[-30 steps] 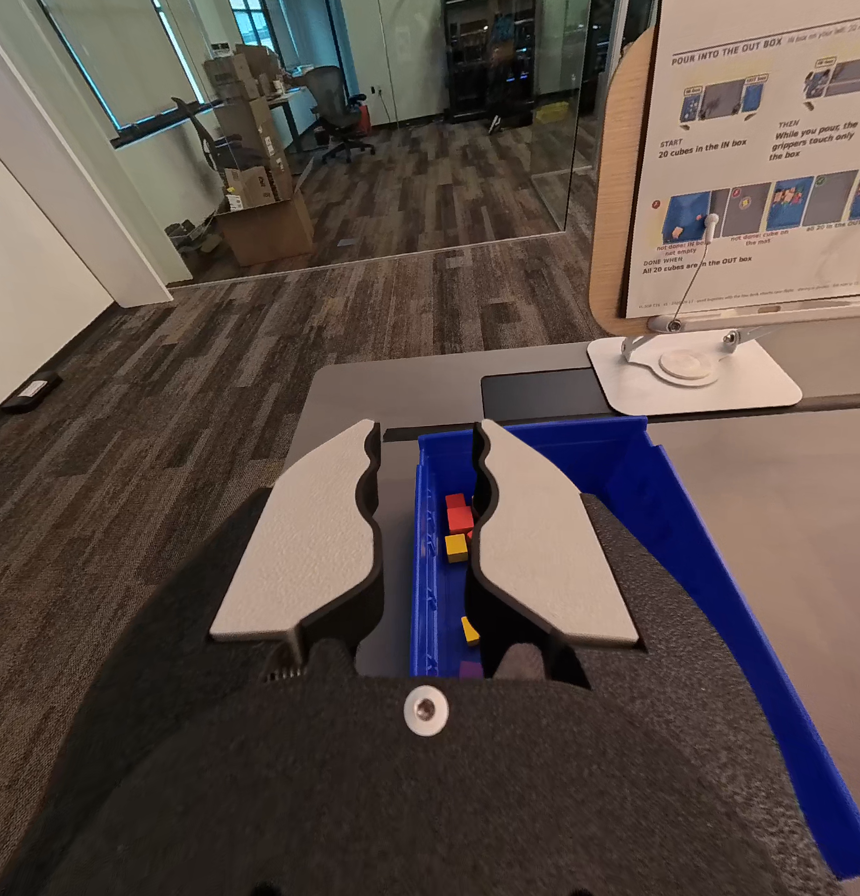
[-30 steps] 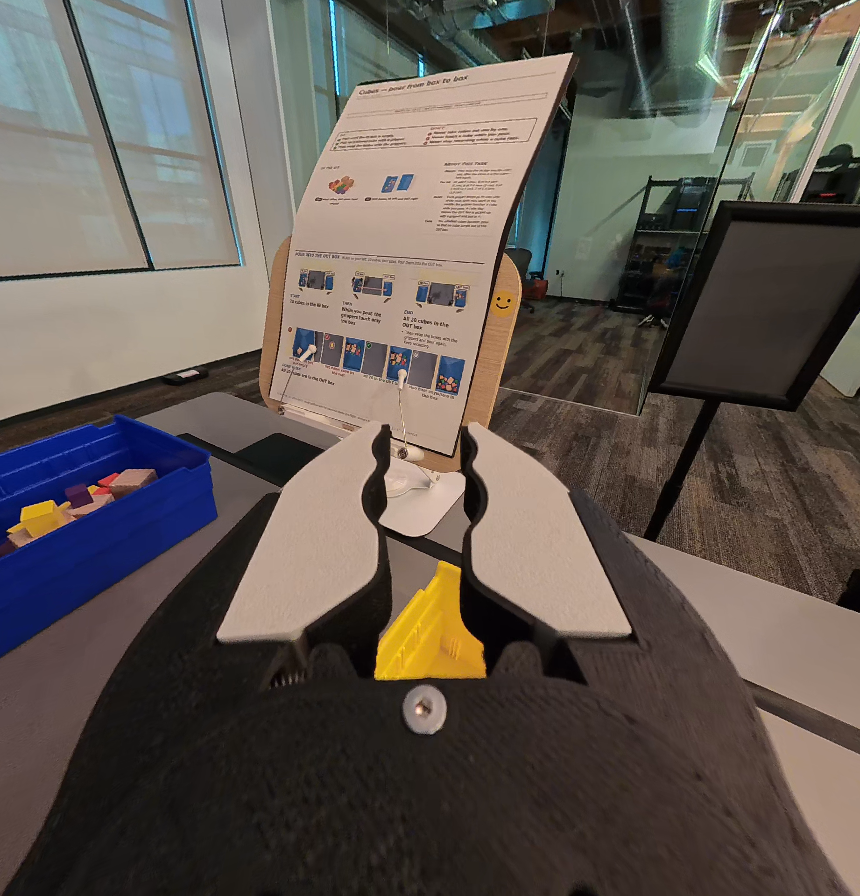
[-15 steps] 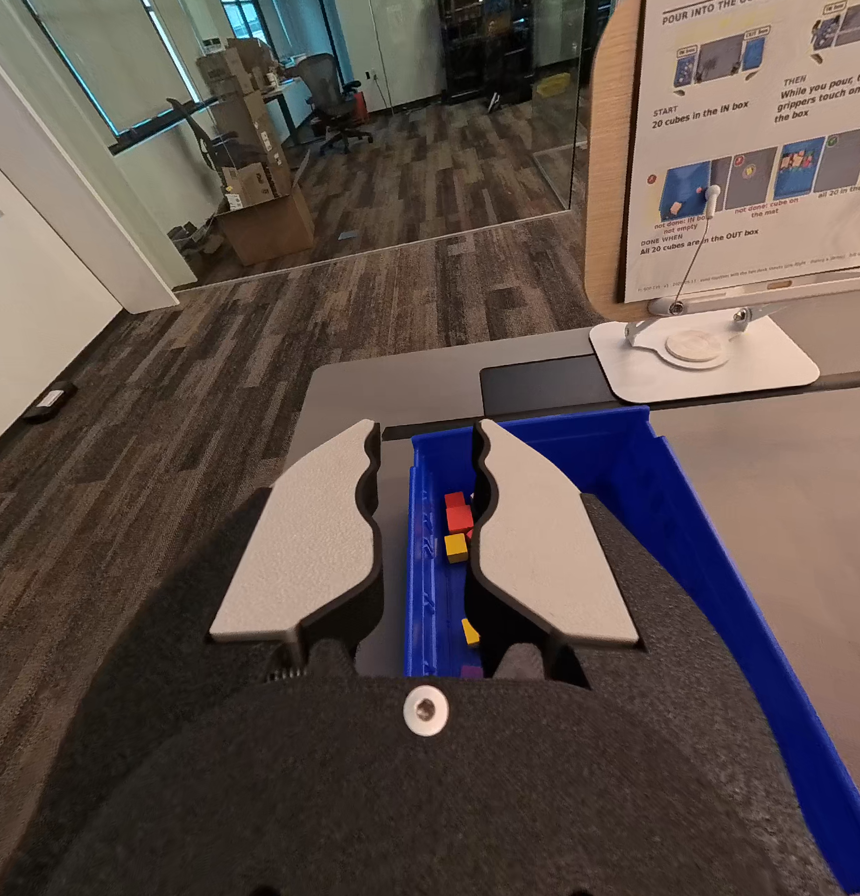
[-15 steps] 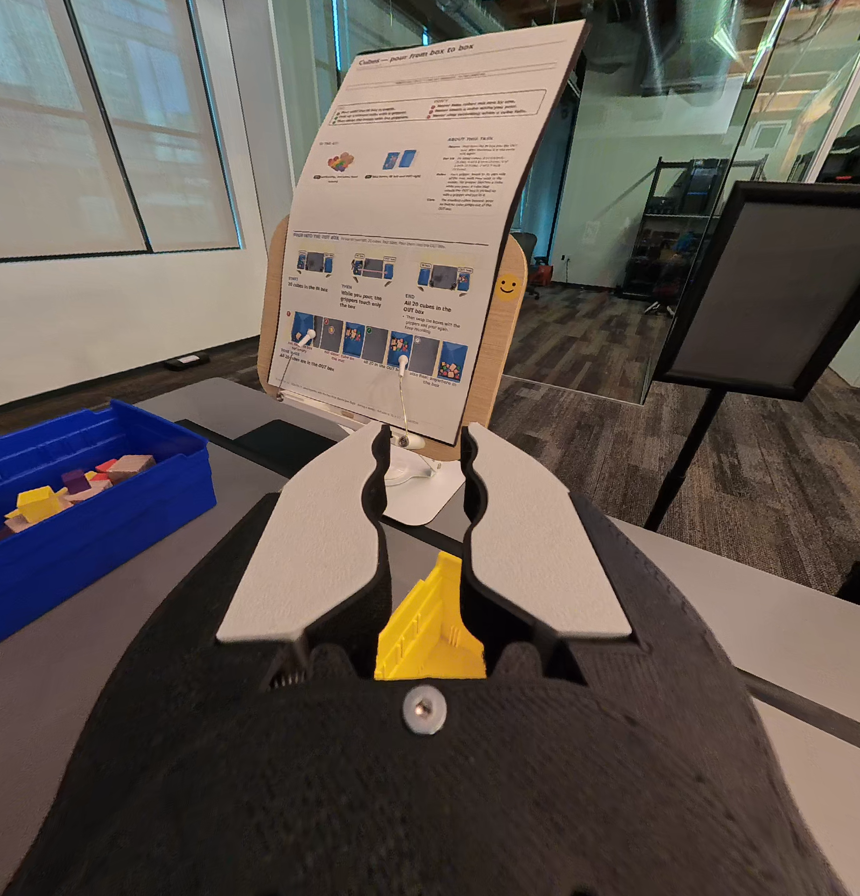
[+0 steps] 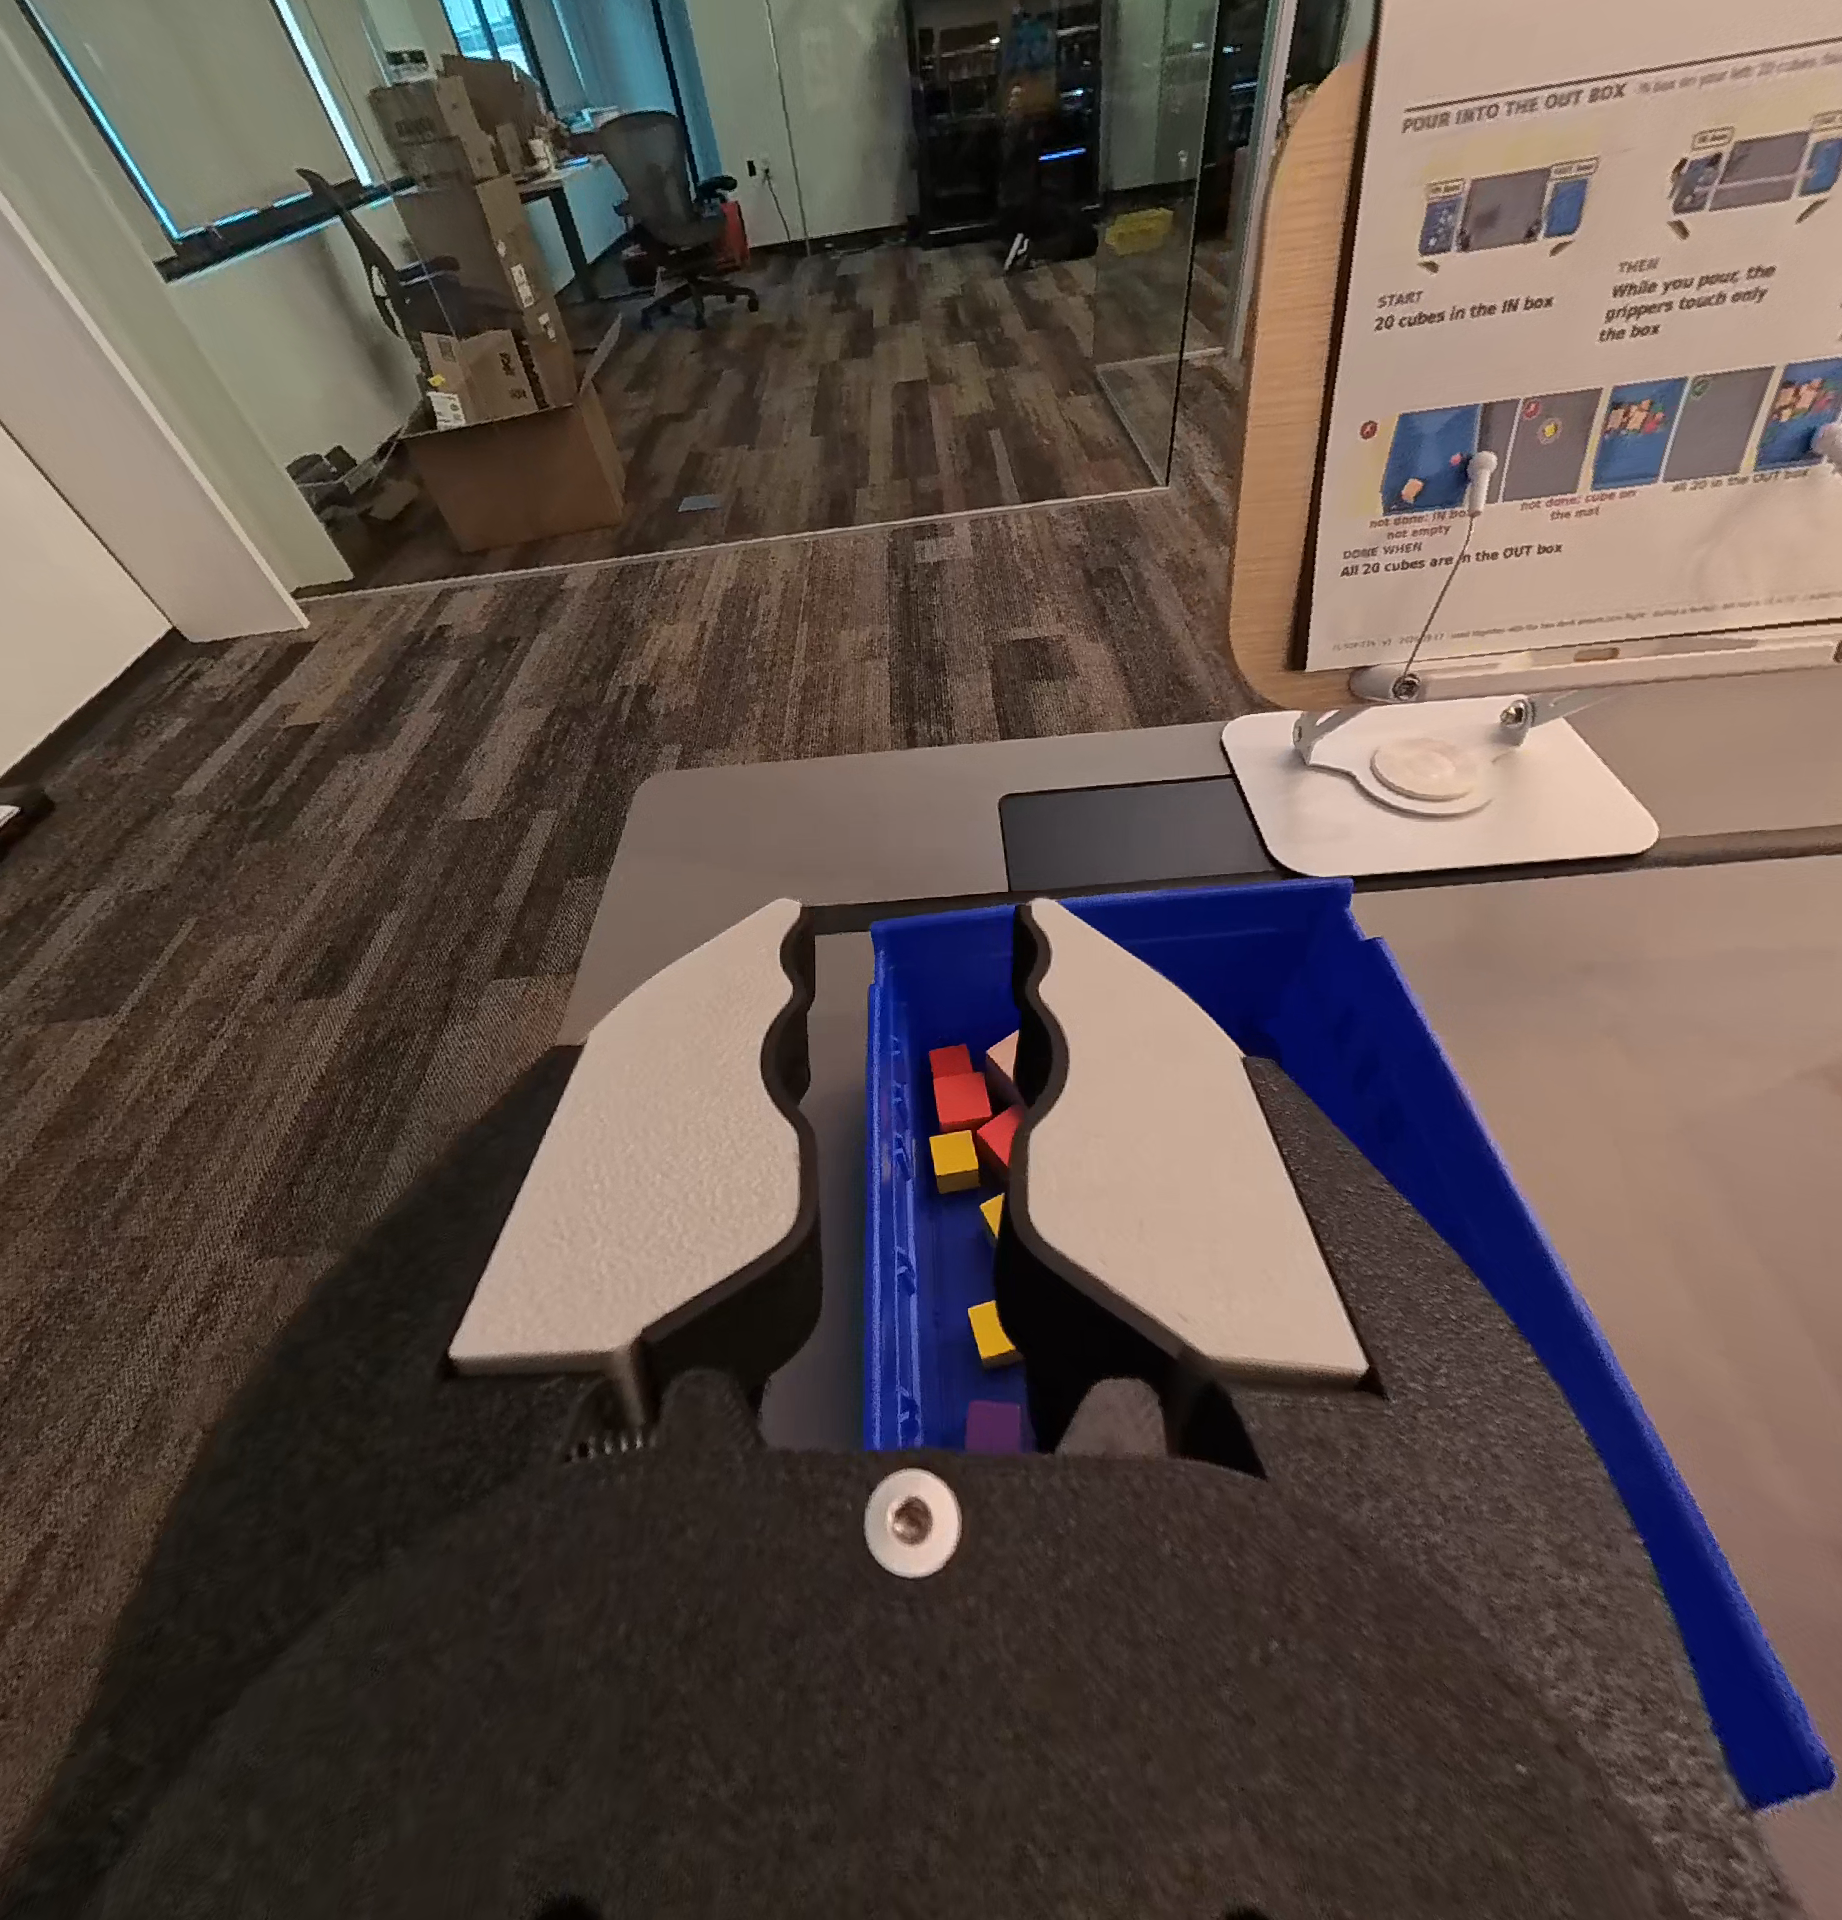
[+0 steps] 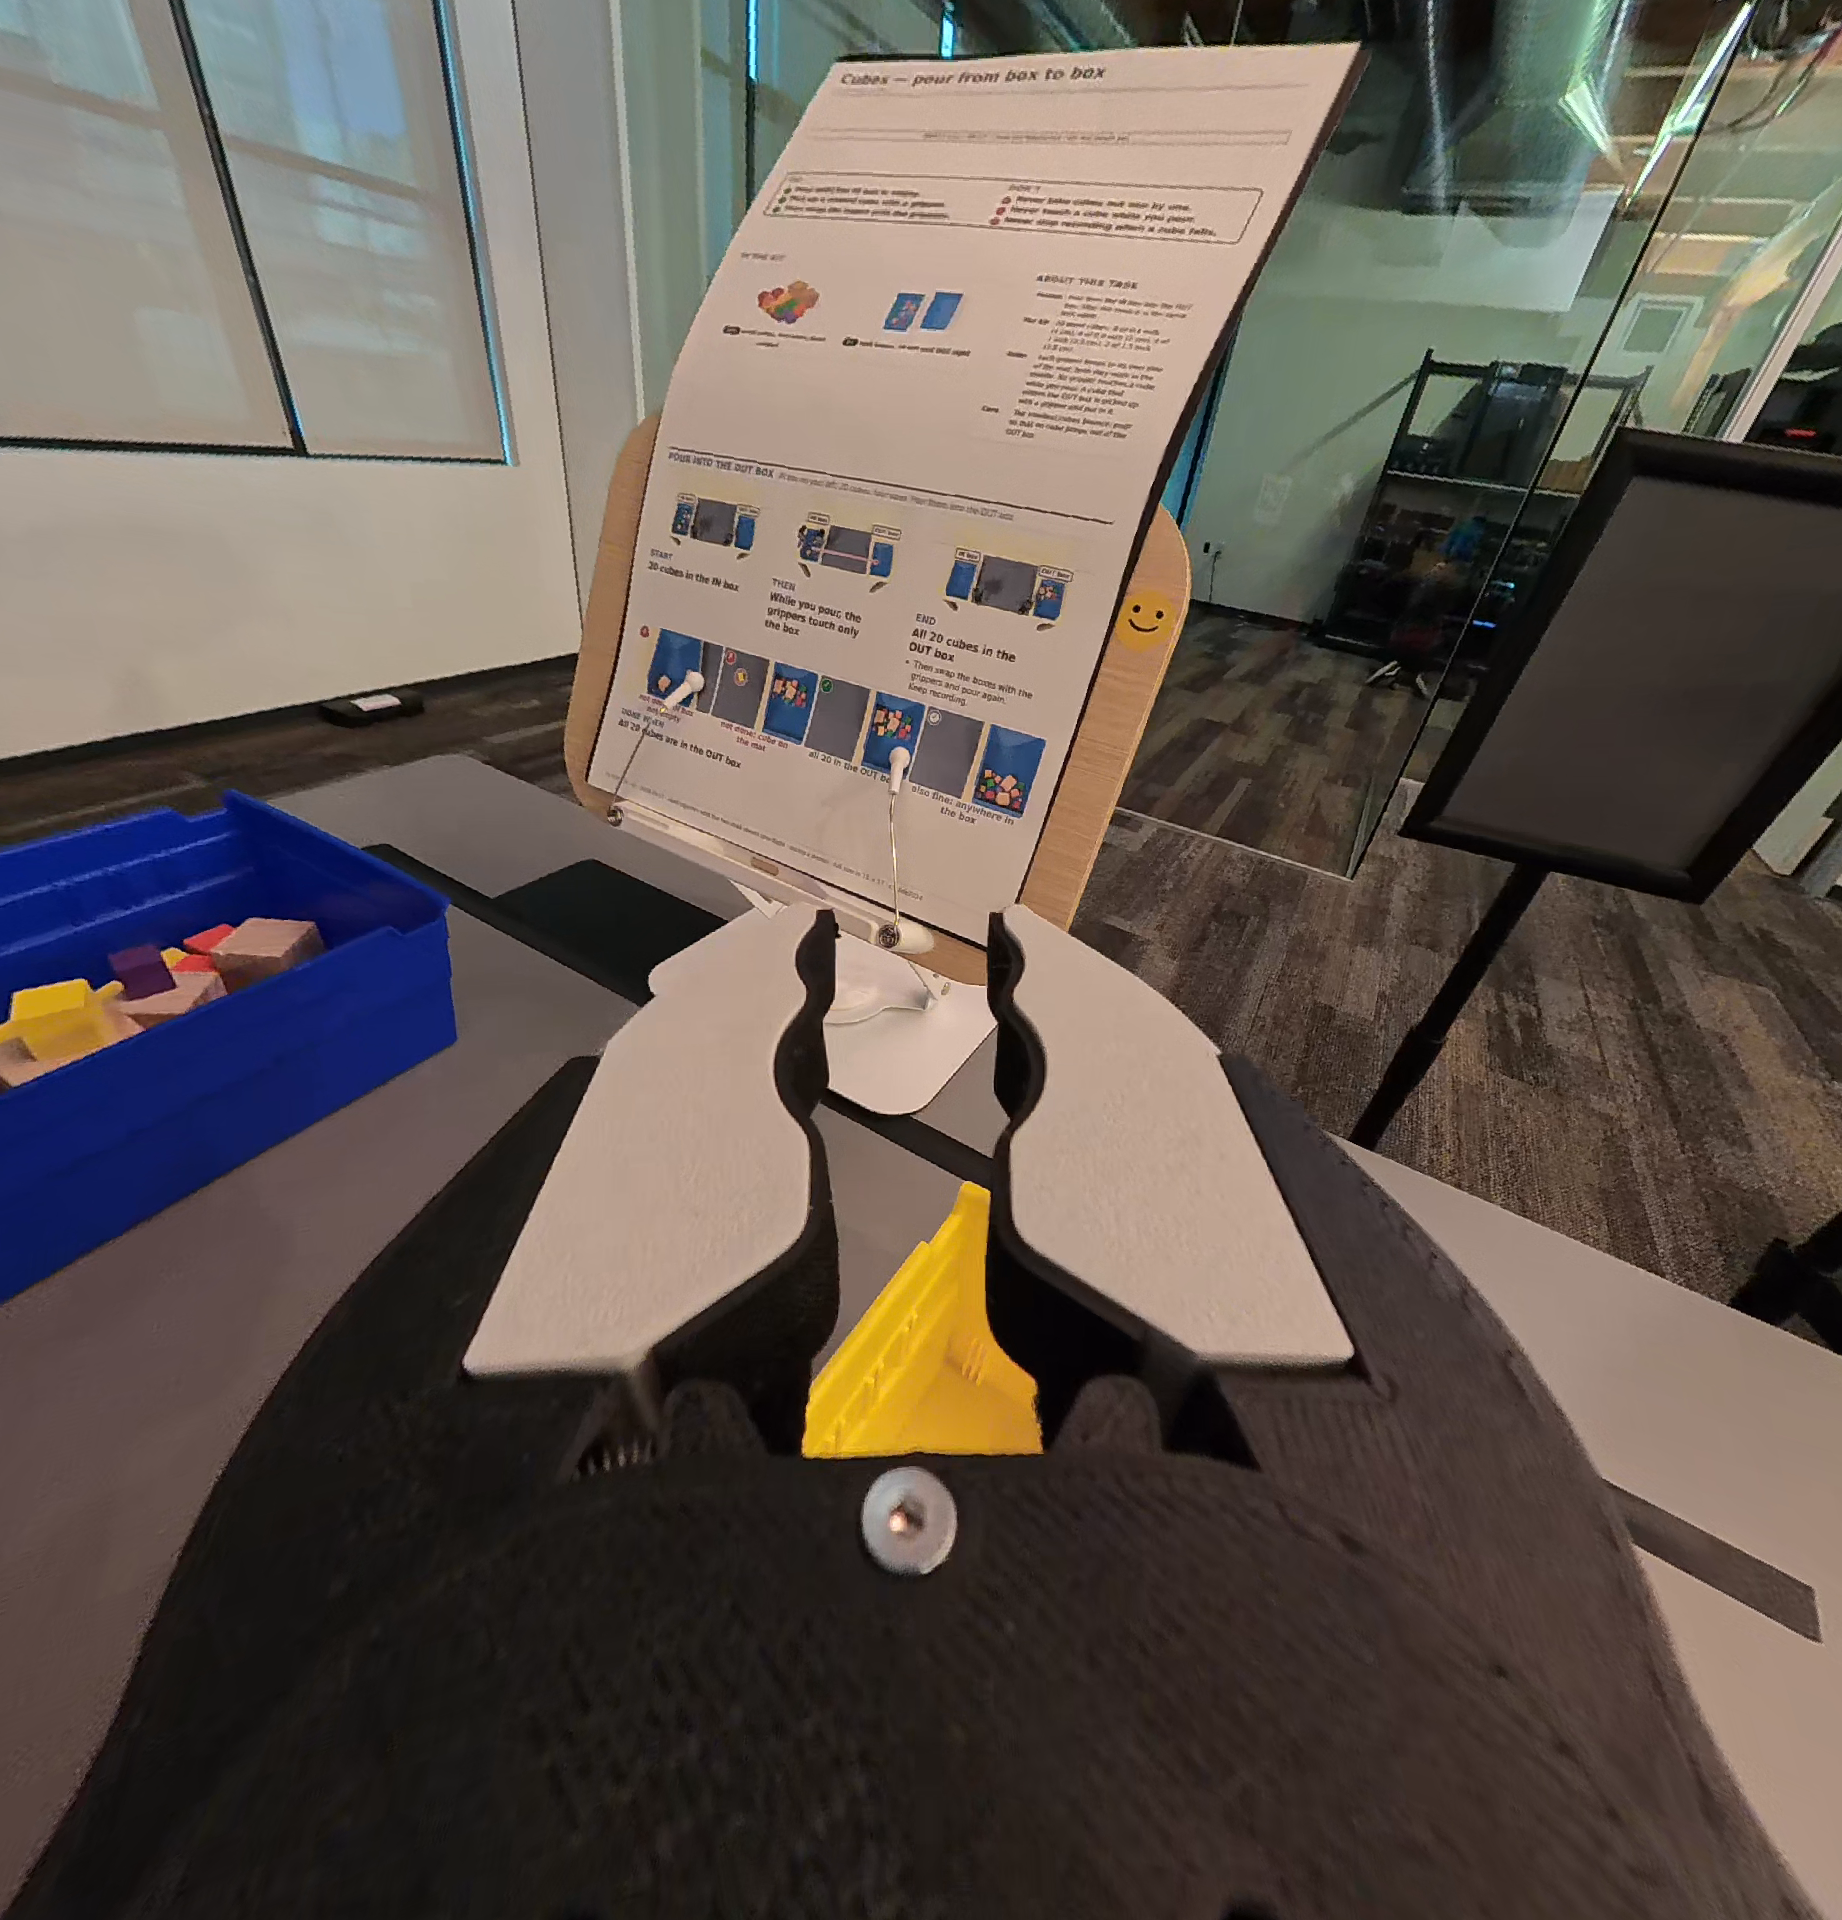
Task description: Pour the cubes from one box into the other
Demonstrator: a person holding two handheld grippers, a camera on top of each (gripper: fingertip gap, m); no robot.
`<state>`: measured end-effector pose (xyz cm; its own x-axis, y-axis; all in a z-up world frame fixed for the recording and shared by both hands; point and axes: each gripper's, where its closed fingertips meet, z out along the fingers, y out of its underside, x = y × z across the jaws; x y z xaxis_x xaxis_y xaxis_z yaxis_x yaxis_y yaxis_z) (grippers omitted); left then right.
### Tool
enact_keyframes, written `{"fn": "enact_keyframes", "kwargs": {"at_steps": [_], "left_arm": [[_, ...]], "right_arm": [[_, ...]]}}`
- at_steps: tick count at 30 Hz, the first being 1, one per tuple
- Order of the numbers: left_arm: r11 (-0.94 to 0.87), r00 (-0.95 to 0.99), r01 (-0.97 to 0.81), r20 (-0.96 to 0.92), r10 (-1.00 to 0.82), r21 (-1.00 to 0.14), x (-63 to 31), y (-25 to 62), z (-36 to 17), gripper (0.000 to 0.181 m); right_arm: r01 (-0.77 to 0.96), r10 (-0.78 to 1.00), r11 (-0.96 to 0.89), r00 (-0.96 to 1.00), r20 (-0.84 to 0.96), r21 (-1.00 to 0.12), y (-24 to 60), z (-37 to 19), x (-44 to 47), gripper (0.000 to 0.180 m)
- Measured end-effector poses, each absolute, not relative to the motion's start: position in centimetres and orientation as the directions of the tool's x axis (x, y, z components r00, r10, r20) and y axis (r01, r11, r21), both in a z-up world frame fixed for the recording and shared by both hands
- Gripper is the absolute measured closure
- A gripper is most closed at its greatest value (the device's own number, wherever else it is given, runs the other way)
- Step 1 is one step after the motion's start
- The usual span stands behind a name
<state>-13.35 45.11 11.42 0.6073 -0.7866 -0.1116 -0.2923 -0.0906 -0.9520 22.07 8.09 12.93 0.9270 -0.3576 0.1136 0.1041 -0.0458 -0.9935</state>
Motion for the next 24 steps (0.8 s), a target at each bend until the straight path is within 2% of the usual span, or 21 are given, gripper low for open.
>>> {"fn": "enact_keyframes", "kwargs": {"at_steps": [24], "left_arm": [[-0.063, 0.611, -0.354, -0.18, -0.771, -0.933, -11.9, 44.9, 10.9, 0.145]], "right_arm": [[0.086, -0.373, -0.017, 0.924, 0.087, -0.996, 6.6, 13.6, 23.1, 0.151]]}}
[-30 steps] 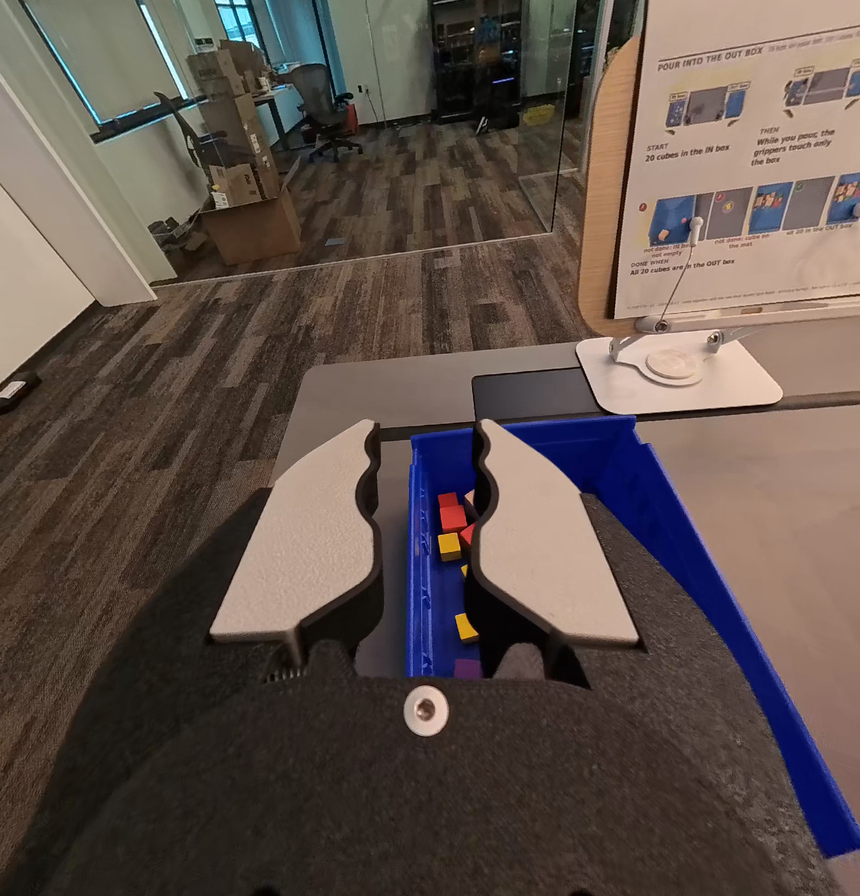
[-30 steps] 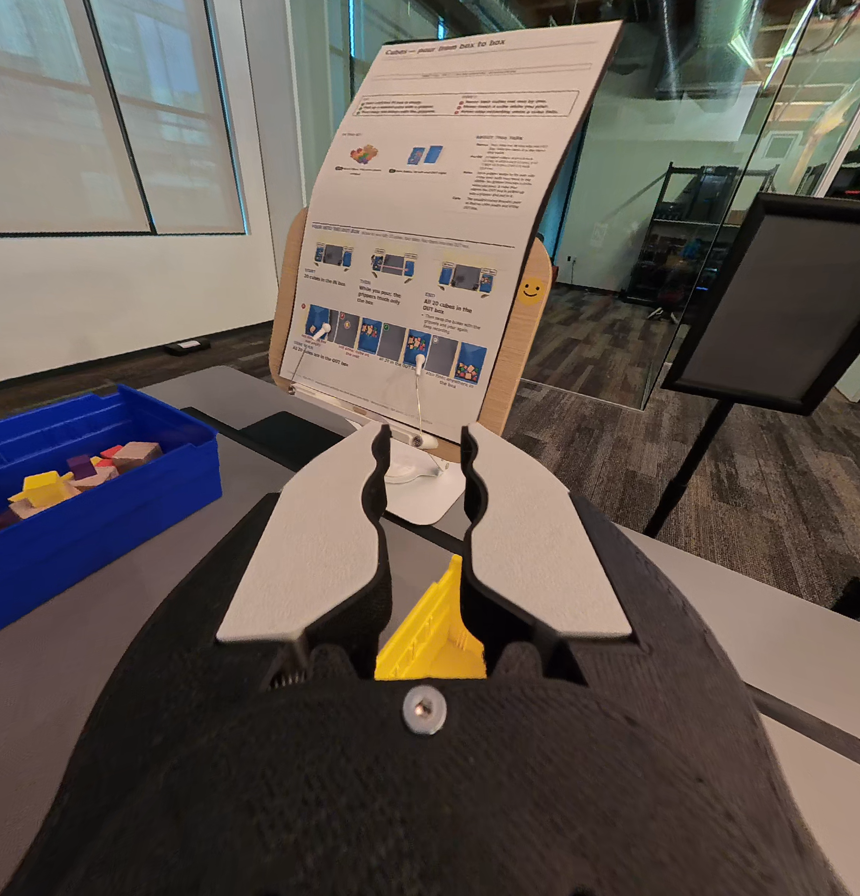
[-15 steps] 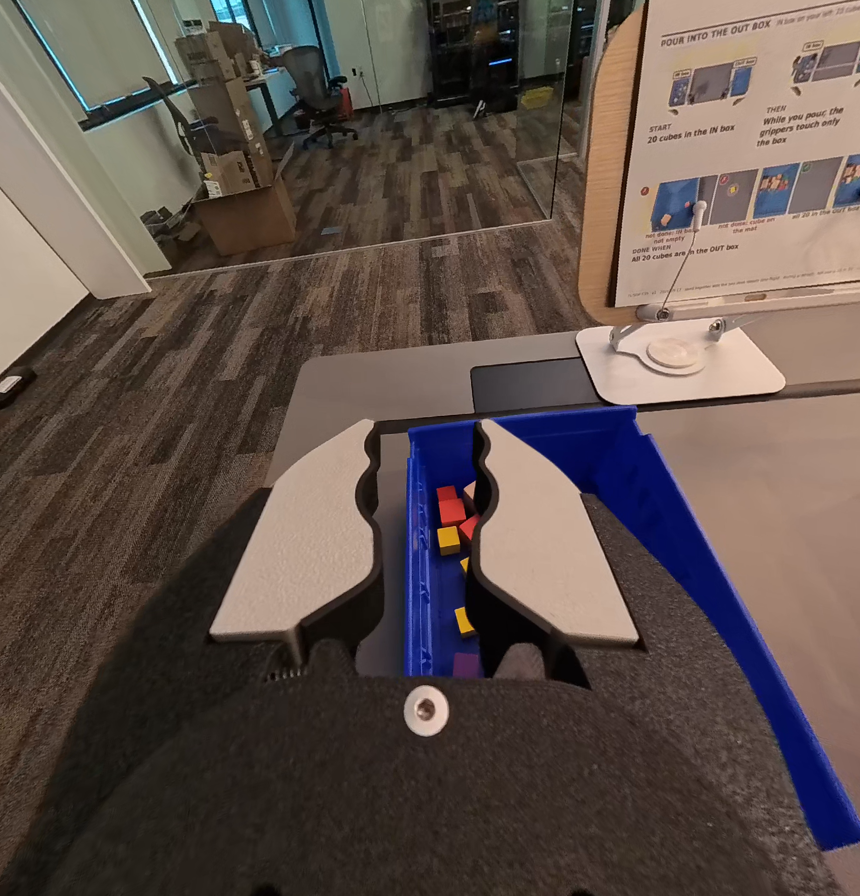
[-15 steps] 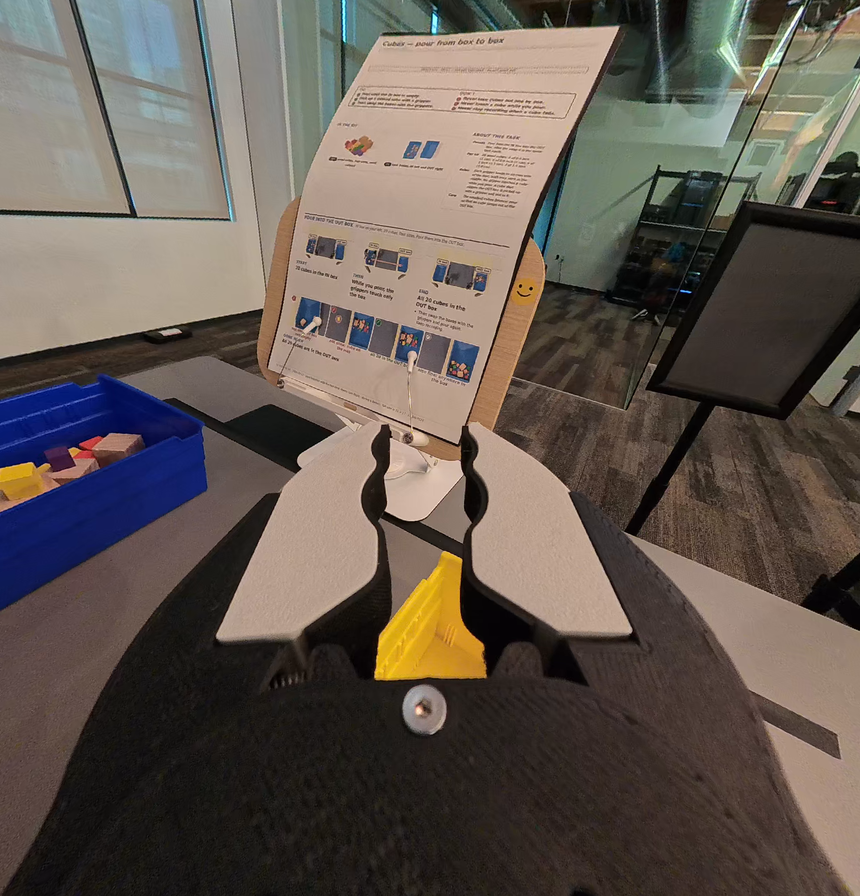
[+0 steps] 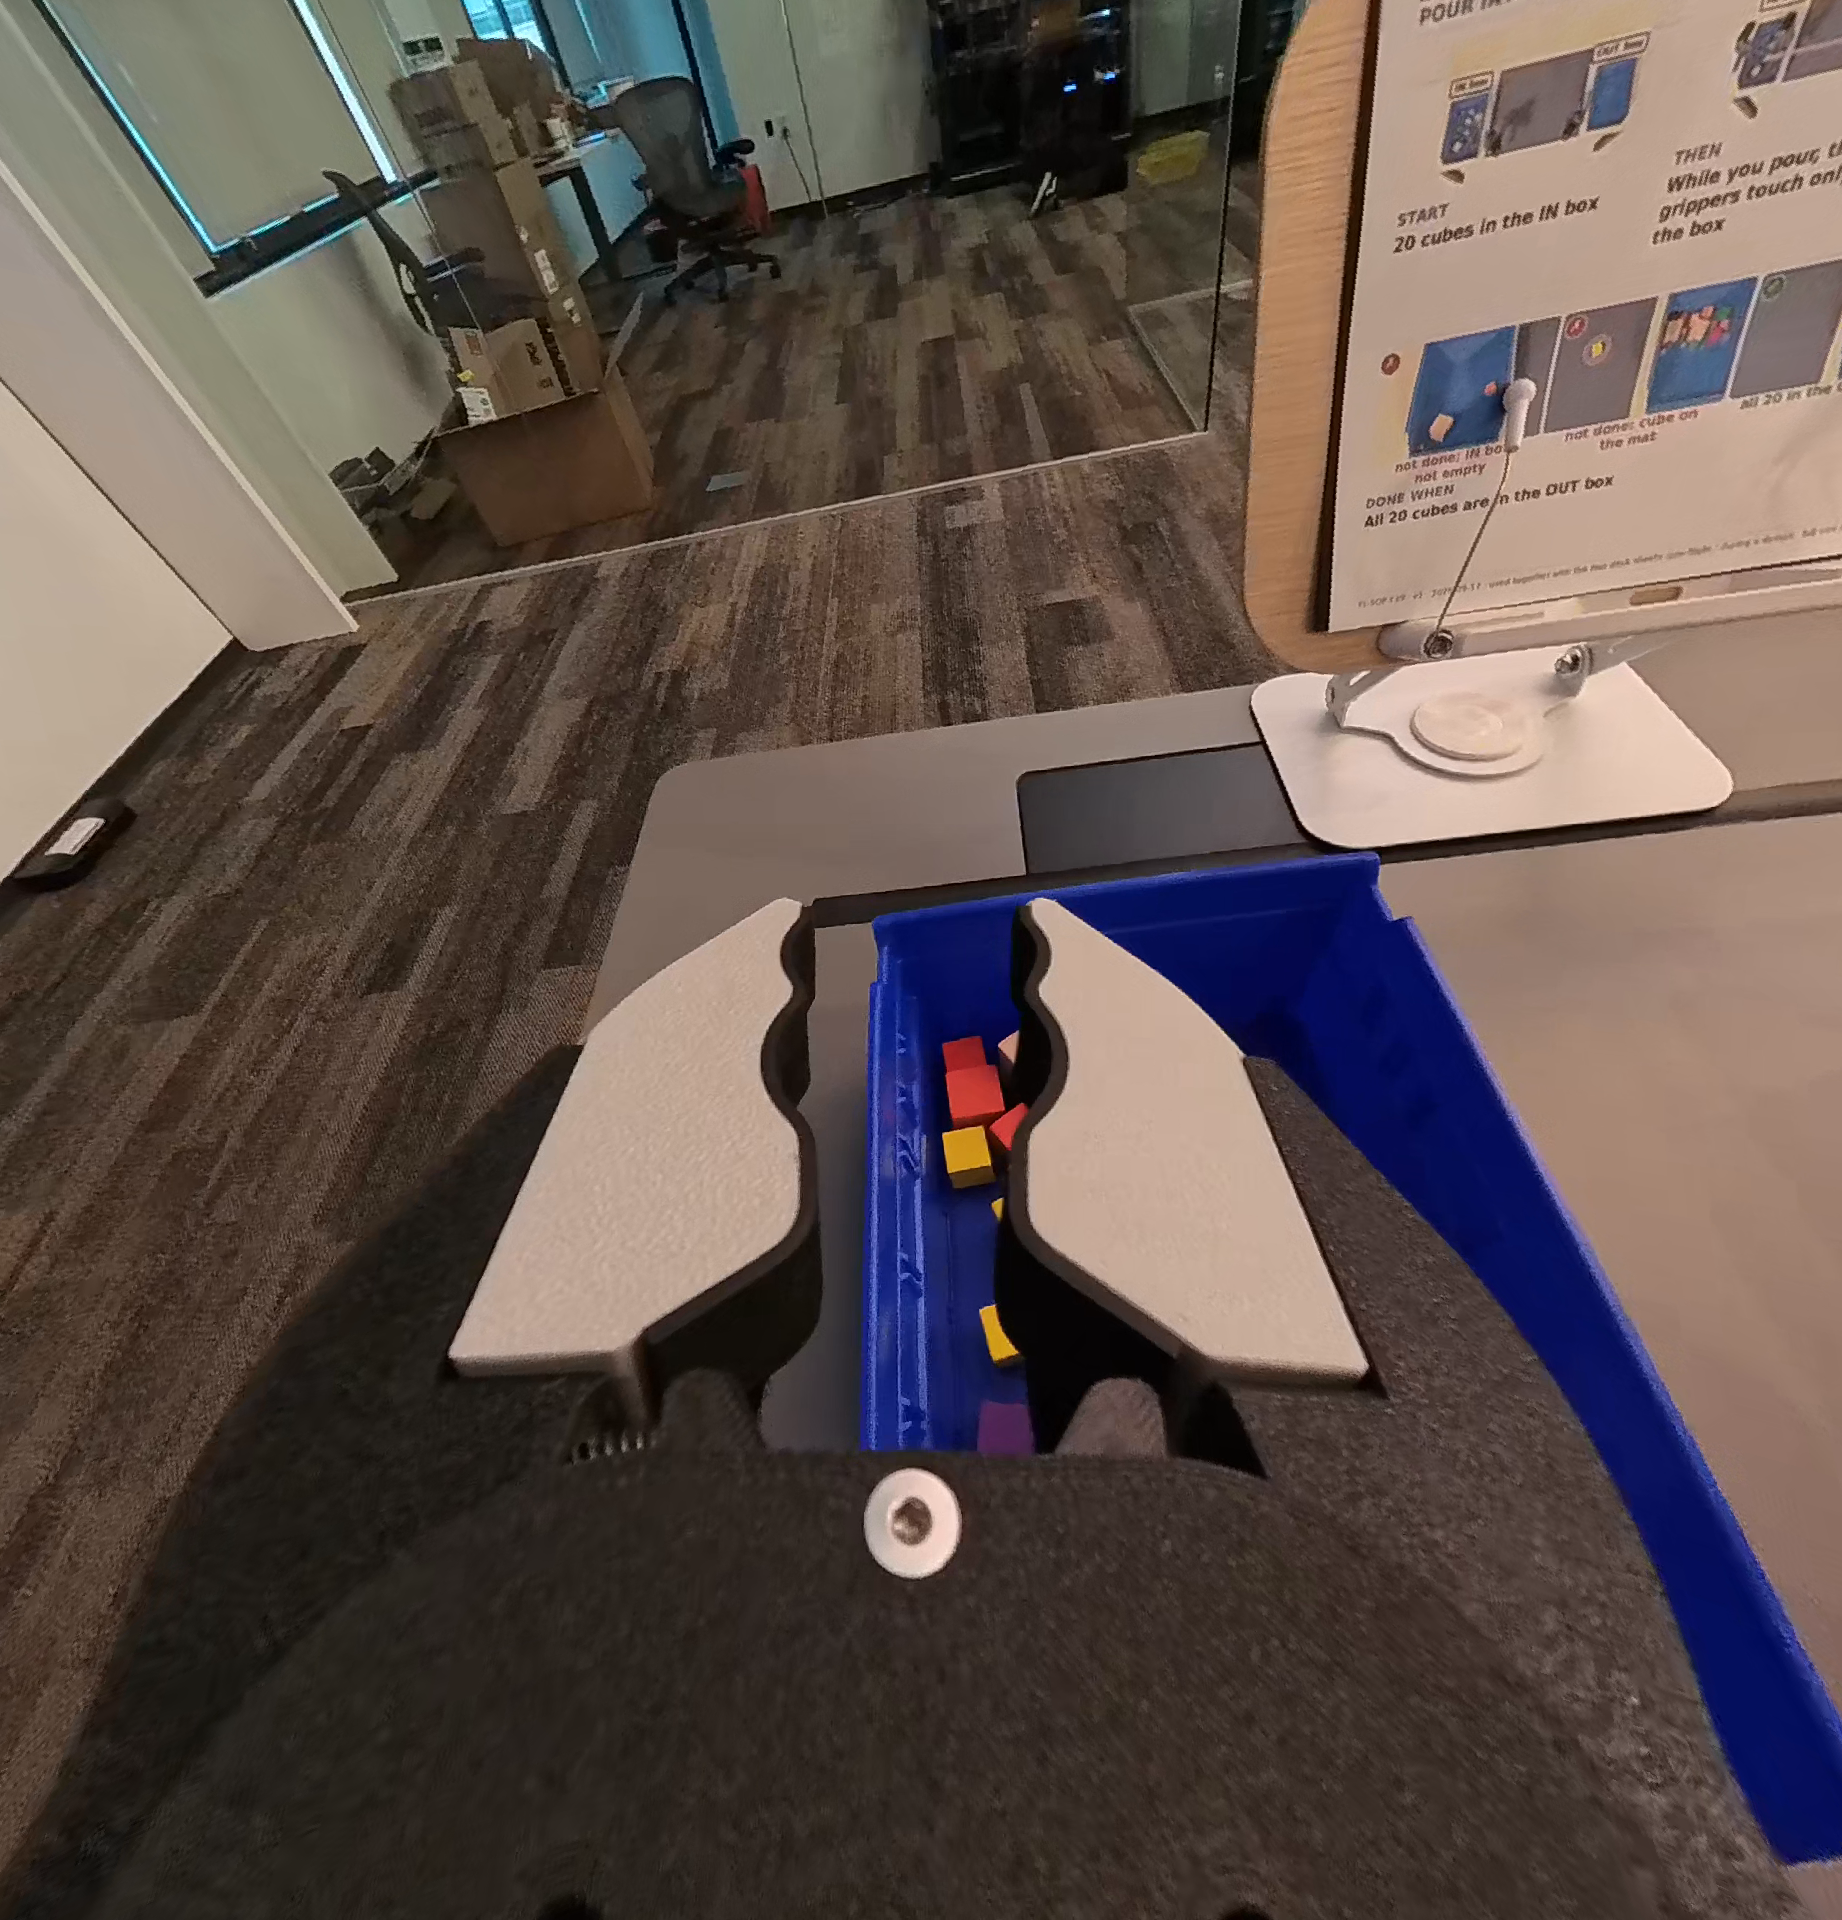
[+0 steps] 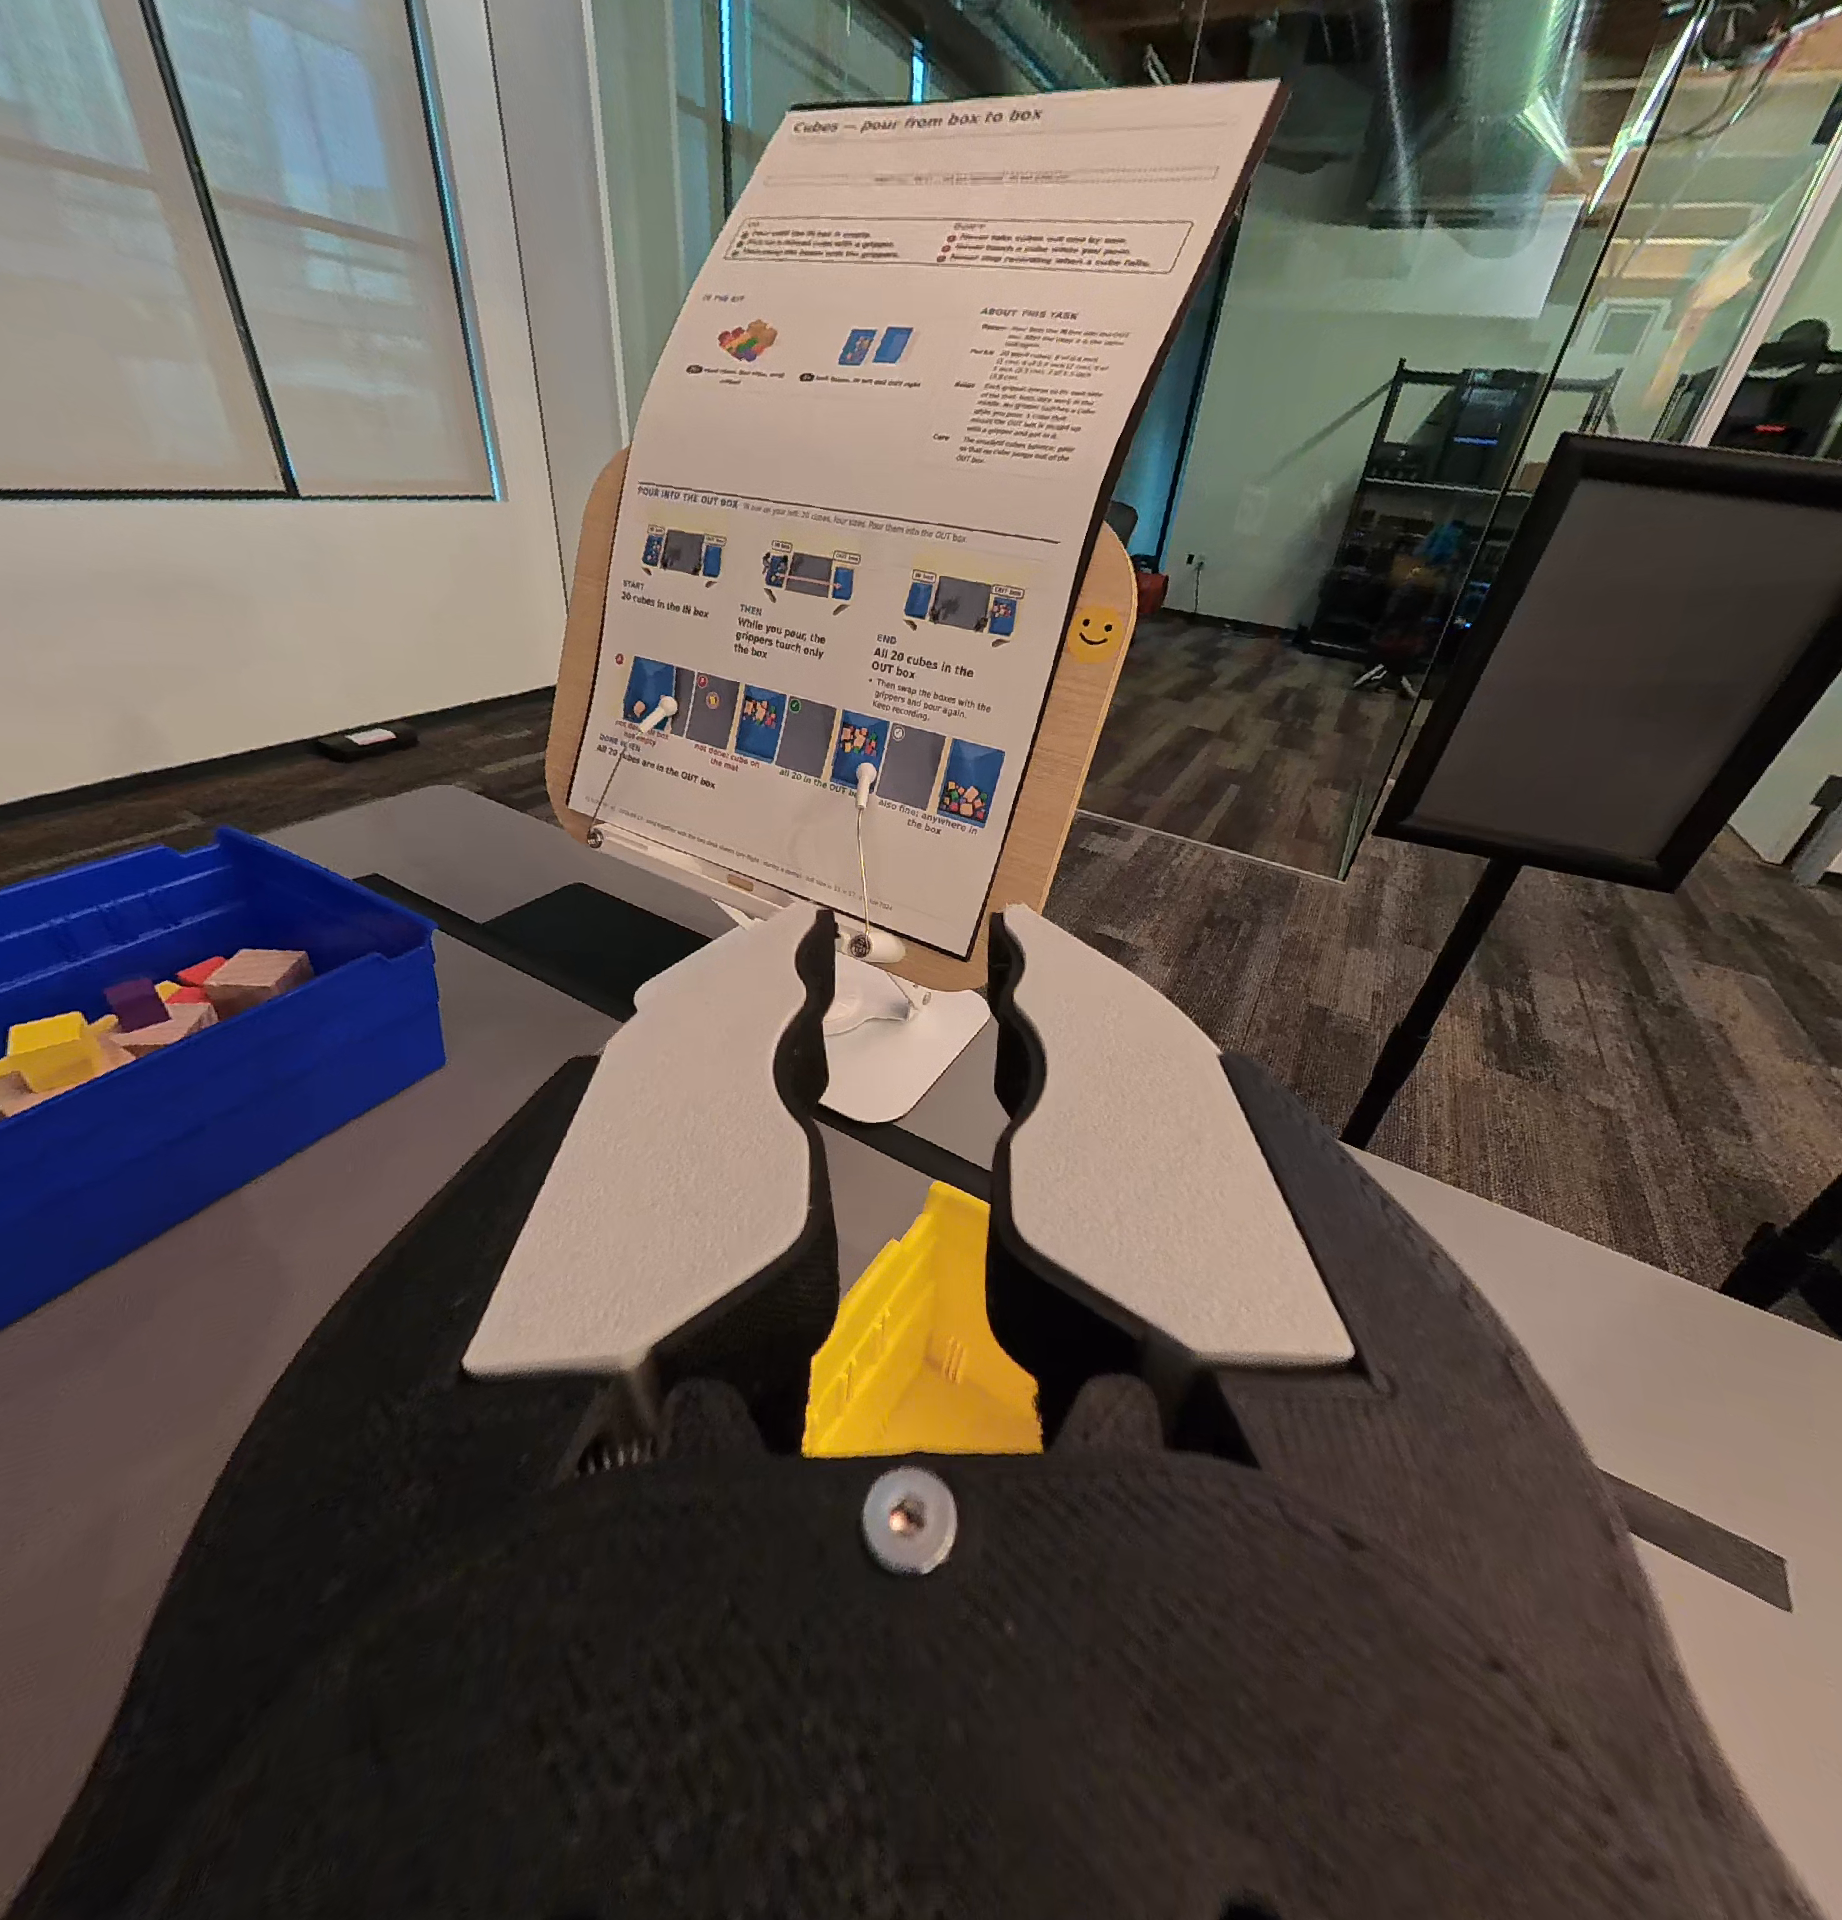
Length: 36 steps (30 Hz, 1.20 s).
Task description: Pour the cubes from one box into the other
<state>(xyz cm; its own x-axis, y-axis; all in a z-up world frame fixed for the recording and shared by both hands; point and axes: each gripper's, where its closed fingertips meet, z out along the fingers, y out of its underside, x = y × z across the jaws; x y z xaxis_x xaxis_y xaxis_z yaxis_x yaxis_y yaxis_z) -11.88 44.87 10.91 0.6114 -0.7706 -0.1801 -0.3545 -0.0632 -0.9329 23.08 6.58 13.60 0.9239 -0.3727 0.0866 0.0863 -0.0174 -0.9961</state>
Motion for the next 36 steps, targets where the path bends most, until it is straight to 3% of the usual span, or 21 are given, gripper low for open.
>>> {"fn": "enact_keyframes", "kwargs": {"at_steps": [36], "left_arm": [[-0.141, 0.656, -0.264, -0.071, -0.751, -0.954, -15.3, 46.1, 11.3, 0.144]], "right_arm": [[0.105, -0.348, -0.06, 0.93, 0.119, -0.993, 8.4, 12.8, 21.1, 0.151]]}}
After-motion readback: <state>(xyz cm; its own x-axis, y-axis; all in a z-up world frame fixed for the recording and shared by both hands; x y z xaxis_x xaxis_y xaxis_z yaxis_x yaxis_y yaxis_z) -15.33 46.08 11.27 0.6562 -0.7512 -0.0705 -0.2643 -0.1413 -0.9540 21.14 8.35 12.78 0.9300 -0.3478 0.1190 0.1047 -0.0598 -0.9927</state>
